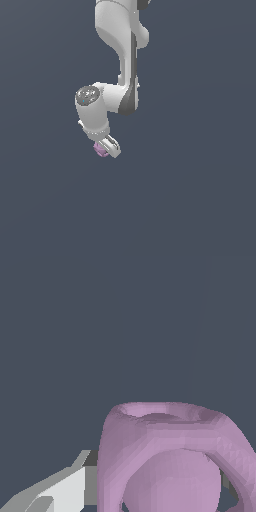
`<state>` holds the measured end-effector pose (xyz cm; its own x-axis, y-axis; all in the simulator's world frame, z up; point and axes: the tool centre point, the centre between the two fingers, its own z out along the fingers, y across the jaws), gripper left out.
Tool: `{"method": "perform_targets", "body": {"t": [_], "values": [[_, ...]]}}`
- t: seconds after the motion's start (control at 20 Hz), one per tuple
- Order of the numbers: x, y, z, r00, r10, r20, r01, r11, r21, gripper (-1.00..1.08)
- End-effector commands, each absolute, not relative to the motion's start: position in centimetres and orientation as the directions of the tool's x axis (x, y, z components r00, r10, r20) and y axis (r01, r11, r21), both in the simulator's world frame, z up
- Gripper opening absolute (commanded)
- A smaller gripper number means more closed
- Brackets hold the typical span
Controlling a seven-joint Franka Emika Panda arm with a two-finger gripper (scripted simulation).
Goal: Pick up the object and move it to a goal position.
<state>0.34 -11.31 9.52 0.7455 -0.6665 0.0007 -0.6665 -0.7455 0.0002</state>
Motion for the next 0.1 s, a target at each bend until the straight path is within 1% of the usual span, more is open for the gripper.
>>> {"method": "perform_targets", "body": {"t": [0.0, 0.05], "values": [[0.33, -11.23, 9.45, 0.746, -0.666, 0.000, -0.666, -0.746, 0.000, -1.00], [0.32, -11.21, 9.43, 0.746, -0.666, 0.000, -0.666, -0.746, 0.000, -1.00]]}}
